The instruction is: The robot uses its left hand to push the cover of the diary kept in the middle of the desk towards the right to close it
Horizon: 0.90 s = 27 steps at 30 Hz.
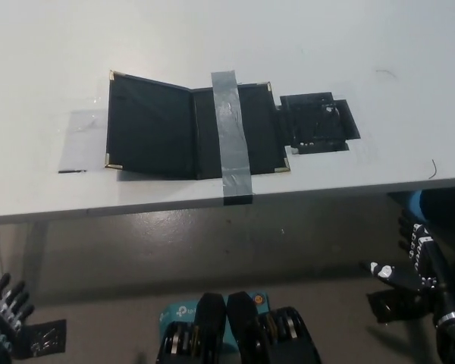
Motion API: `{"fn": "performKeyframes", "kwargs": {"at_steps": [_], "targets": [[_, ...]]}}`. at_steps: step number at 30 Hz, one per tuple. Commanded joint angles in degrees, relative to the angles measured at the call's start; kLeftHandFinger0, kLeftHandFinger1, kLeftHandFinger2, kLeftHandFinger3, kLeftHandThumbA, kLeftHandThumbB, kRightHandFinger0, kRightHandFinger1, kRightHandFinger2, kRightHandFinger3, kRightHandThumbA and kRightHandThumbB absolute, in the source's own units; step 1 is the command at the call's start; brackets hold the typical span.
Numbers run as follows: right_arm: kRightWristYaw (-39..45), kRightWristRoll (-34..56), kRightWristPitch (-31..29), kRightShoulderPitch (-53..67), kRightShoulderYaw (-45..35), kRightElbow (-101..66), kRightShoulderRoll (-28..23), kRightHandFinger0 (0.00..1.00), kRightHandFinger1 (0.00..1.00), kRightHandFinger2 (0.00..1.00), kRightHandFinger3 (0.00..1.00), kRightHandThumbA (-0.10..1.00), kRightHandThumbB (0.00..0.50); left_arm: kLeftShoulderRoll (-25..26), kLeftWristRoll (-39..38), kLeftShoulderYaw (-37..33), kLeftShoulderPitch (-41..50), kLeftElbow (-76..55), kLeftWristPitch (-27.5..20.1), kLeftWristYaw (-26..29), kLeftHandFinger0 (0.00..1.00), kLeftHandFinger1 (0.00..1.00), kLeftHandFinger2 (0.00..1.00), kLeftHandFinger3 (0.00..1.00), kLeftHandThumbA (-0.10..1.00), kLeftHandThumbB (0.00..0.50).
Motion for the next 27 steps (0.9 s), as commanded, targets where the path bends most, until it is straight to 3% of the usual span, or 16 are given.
{"fn": "performKeyframes", "kwargs": {"at_steps": [1,5,7,11,12,15,16,17,19,27], "targets": [[0.6,0.8,-1.6,-1.4,-0.2,-1.2,-0.4,0.97,1.0,1.0,1.0,1.0,0.5,3.5,-2.3,-1.4,-1.1,-11.5,1.6,-2.9,1.0,1.0,1.0,1.0,1.0,0.355],[0.7,0.8,-1.5,-1.4,-0.3,-1.2,-0.3,0.97,1.0,1.0,1.0,1.0,0.5,6.2,-4.4,-2.0,-4.2,-20.3,5.8,-2.2,1.0,1.0,1.0,1.0,1.0,0.36],[0.7,0.8,-1.4,-1.4,-0.3,-1.0,-0.4,0.97,1.0,1.0,1.0,1.0,0.5,9.2,-6.1,-1.7,-8.4,-25.7,8.3,-2.0,1.0,1.0,1.0,1.0,1.0,0.339],[0.7,1.1,-1.3,-1.3,-0.5,-1.0,-0.3,0.96,1.0,1.0,1.0,1.0,0.5,12.4,-9.3,-0.6,-14.3,-30.2,13.3,0.1,1.0,1.0,1.0,1.0,1.0,0.366],[0.8,0.8,-1.4,-1.3,-0.3,-1.0,-0.4,0.96,1.0,1.0,1.0,1.0,0.5,14.0,-10.2,-0.1,-17.3,-30.5,13.1,-0.2,1.0,1.0,1.0,1.0,1.0,0.344],[1.1,1.2,-1.1,-1.1,-0.5,-1.2,-0.6,0.95,1.0,1.0,1.0,1.0,0.5,14.6,-12.5,0.6,-20.9,-31.6,17.7,2.4,1.0,1.0,1.0,1.0,1.0,0.372],[1.1,1.6,-0.6,-1.1,-0.8,-1.3,-0.4,0.95,1.0,1.0,1.0,1.0,0.5,15.0,-13.4,0.9,-22.4,-30.4,17.6,2.2,1.0,1.0,1.0,1.0,1.0,0.349],[1.2,1.3,-0.7,-1.1,-0.6,-1.3,-0.5,0.98,1.0,1.0,1.0,1.0,0.5,14.9,-14.6,1.3,-24.6,-27.8,17.1,2.0,1.0,1.0,1.0,1.0,1.0,0.304],[1.1,1.0,-0.9,-1.0,-0.4,-1.3,-0.6,0.96,1.0,1.0,1.0,1.0,0.5,14.1,-15.5,1.6,-26.7,-26.0,17.9,2.6,1.0,1.0,1.0,1.0,1.0,0.289],[0.9,0.6,-0.7,-0.6,-0.2,-1.5,-0.6,0.96,1.0,1.0,1.0,1.0,0.5,8.0,-16.0,-2.0,-36.5,-14.0,19.4,7.3,1.0,1.0,1.0,1.0,1.0,0.289]]}}
